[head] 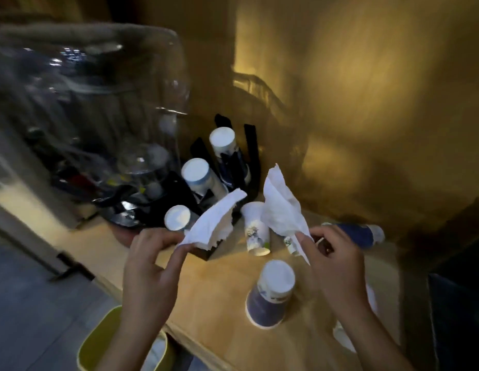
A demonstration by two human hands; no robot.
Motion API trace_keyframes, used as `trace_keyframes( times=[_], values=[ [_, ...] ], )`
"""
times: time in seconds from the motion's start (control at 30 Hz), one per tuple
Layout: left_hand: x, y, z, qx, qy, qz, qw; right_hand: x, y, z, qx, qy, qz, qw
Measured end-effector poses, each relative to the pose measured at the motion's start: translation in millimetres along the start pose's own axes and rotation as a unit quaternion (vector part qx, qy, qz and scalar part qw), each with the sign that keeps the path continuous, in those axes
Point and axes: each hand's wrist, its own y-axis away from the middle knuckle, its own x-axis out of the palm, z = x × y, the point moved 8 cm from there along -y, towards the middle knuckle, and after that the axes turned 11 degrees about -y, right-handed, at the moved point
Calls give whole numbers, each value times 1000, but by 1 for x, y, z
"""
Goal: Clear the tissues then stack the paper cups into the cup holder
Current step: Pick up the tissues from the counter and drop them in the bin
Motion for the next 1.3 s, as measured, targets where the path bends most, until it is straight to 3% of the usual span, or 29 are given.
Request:
trace_keyframes(
  times=[0.17,0.33,0.57,0.7,0.93,1.03,1.13,1.3],
  values=[
    [-61,24,49,-66,-56,-53,995,63,19,51,-60,-88,75,992],
    [-115,45,122,-182,-58,-101,976,151,58,94,-144,-108,190,965],
    [-148,89,246,-307,-55,-68,948,285,131,81,-87,-147,292,941],
    [-143,122,313,-390,-33,-25,920,354,169,34,-9,-94,336,937],
    [-70,180,433,-530,-36,114,840,458,234,-89,186,26,406,894],
    [-20,206,478,-543,-90,224,804,493,265,-160,270,69,432,858],
    [24,226,516,-538,-107,276,789,515,291,-229,305,138,447,829],
    [81,264,577,-581,-111,340,731,537,328,-318,348,224,461,785]
  ],
)
